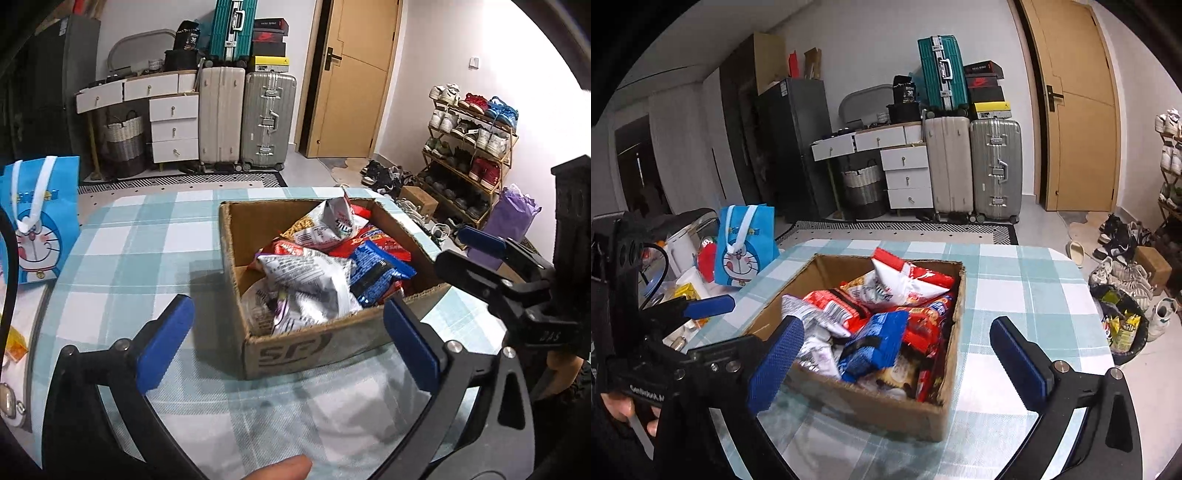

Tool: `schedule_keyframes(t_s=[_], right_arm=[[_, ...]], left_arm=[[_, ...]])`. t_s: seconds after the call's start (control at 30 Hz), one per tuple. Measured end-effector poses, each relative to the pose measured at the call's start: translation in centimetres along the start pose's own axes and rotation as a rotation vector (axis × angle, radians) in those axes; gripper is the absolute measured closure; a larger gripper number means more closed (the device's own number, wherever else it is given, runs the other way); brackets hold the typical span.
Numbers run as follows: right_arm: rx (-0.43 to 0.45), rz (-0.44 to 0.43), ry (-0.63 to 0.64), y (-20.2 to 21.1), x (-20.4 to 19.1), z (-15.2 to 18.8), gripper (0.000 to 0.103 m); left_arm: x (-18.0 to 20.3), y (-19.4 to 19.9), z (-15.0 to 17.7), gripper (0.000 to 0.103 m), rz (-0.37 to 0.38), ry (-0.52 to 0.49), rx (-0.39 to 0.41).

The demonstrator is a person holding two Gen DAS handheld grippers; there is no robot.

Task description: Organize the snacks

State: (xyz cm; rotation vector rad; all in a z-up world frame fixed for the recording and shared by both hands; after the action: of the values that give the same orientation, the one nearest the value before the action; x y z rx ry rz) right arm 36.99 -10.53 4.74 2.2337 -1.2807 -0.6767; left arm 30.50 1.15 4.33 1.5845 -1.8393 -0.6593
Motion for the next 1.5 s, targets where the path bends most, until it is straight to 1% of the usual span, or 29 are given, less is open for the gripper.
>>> schedule_keyframes(t_s=[0.07, 0.17, 0.33, 0.4, 0.53, 0.67, 0.9, 1.03, 1.2, 1.5], right_arm=[[0.01, -0.008, 0.007, 0.5, -0.4, 0.4, 0.001], [0.05, -0.016, 0.019, 1.4, -1.2, 1.0, 0.001], [0.084, -0.038, 0.005, 2.4, -1.6, 2.3, 0.001], [0.088, -0.036, 0.01, 2.5, -1.6, 2.8, 0.001], [0.085, -0.032, 0.012, 2.6, -1.5, 4.2, 0.001], [0.071, -0.024, 0.028, 2.3, -1.4, 5.5, 0.001], [0.086, -0.008, 0.057, 2.3, -1.5, 7.2, 0.001], [0.105, -0.013, 0.046, 2.3, -1.2, 7.6, 0.0], [0.118, -0.015, 0.039, 2.2, -1.2, 7.8, 0.0], [0.153, 0.023, 0.056, 2.5, -1.5, 8.4, 0.0]], left_arm=[[-0.1, 0.5, 0.5, 0.001, -0.004, -0.001, 0.011], [-0.2, 1.3, 1.3, 0.001, -0.008, -0.002, 0.029], [-0.2, 2.0, 2.8, 0.001, -0.027, -0.004, 0.057], [-0.4, 2.1, 3.6, 0.001, -0.042, 0.005, 0.075], [-0.6, 1.9, 4.7, 0.001, -0.048, 0.011, 0.086], [-0.6, 1.7, 5.5, 0.001, -0.062, -0.002, 0.105], [-0.6, 2.2, 6.8, 0.001, -0.093, -0.014, 0.16], [-0.9, 2.5, 7.5, 0.001, -0.103, -0.009, 0.187], [-1.2, 2.4, 8.3, 0.001, -0.109, -0.009, 0.194], [-2.2, 2.3, 8.8, 0.001, -0.099, 0.019, 0.207]])
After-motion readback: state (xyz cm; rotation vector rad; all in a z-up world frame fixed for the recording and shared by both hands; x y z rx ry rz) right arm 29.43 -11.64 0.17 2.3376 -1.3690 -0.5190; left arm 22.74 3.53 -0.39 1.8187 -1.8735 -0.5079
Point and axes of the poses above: each gripper's, at about its wrist camera, not at the fingertips, and y roughly against the way its jaws point, x to its right, z to its underside, the point moved 5 cm from there along -y, roughly the way its jaws point, and after that the axes turned 8 degrees about -x, right-handed, at the moved point
